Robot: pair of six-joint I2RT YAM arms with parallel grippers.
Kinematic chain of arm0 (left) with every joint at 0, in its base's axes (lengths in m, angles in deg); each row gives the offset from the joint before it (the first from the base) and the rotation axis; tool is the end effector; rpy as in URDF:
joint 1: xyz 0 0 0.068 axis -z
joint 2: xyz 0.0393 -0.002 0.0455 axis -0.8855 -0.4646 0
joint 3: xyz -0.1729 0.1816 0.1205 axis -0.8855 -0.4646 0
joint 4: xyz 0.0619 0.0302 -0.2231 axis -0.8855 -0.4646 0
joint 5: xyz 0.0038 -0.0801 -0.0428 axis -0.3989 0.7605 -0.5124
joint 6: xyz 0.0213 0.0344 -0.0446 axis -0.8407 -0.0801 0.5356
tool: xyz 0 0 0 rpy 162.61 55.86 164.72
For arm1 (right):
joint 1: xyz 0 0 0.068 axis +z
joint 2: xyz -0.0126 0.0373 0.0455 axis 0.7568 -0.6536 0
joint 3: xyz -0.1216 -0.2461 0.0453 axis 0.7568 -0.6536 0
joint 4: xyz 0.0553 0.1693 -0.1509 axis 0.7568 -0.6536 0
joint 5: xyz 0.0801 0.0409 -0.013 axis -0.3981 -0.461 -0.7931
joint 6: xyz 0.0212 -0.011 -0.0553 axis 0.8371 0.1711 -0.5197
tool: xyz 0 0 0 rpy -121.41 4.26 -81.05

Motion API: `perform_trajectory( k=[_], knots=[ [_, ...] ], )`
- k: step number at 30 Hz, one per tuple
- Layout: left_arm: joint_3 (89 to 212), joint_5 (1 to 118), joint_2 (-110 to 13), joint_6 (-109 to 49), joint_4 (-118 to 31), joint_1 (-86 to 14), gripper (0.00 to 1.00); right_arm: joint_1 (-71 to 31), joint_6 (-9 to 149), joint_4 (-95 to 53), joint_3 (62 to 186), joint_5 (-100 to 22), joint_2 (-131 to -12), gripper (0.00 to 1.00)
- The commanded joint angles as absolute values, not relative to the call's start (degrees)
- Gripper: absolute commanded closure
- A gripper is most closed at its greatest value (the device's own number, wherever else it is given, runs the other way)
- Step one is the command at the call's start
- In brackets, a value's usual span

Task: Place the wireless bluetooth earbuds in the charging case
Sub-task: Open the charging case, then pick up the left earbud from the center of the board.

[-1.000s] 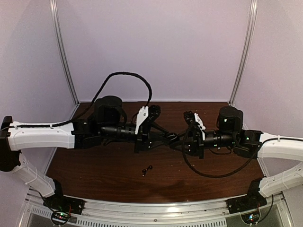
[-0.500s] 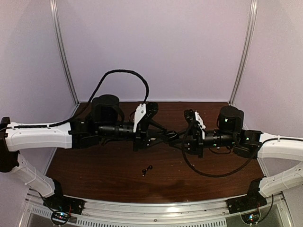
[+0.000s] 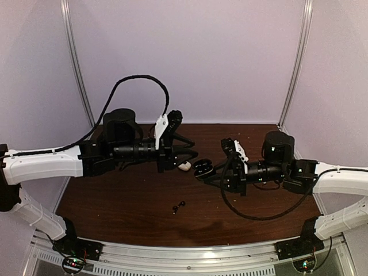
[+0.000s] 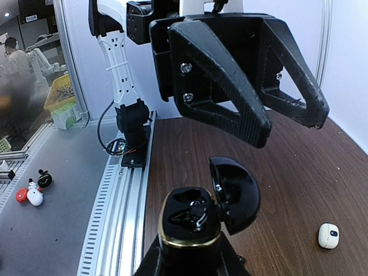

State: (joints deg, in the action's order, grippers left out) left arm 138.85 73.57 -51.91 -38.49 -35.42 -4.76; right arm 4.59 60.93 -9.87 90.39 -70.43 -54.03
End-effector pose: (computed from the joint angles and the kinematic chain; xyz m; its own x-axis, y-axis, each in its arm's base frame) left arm 0.1486 -0.2648 0.3523 -0.1176 0.1038 -0.9876 0.9777 0.1866 -0.0968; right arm 0.1126 0.2013 0.3102 -0.0741 -0.1529 -0.9855 -0.9956 -0.0448 0.0819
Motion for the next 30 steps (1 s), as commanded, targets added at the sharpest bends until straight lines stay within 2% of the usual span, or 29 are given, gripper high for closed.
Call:
perform_trajectory(
  k=[1,4,9,12,22,30],
  knots=[
    [138.1,72.4,-50.6,-38.4,-32.8,-5.0,0.60,4.9,60.3,-9.1,91.1,-71.2,-53.7,0.98],
    [137.0,72.6,-49.7,-38.6,-32.4,-5.0,0.57,4.9,60.3,-8.5,90.6,-70.8,-53.3,0.99],
    [132.9,70.7,-46.4,-38.1,-29.8,-5.1,0.46,5.0,61.4,-6.2,88.6,-68.8,-51.7,0.99],
    [132.0,68.0,-46.2,-38.4,-34.3,-5.4,0.44,4.8,62.2,-5.8,87.6,-67.9,-50.7,0.99],
    [126.8,63.5,-50.4,-31.9,-48.4,-5.5,0.49,3.9,66.3,-5.2,85.2,-67.5,-48.5,1.00],
    [138.8,63.8,-67.0,-35.2,-61.7,-5.5,0.57,3.2,66.7,-6.8,84.9,-67.8,-46.7,1.00]
  ],
)
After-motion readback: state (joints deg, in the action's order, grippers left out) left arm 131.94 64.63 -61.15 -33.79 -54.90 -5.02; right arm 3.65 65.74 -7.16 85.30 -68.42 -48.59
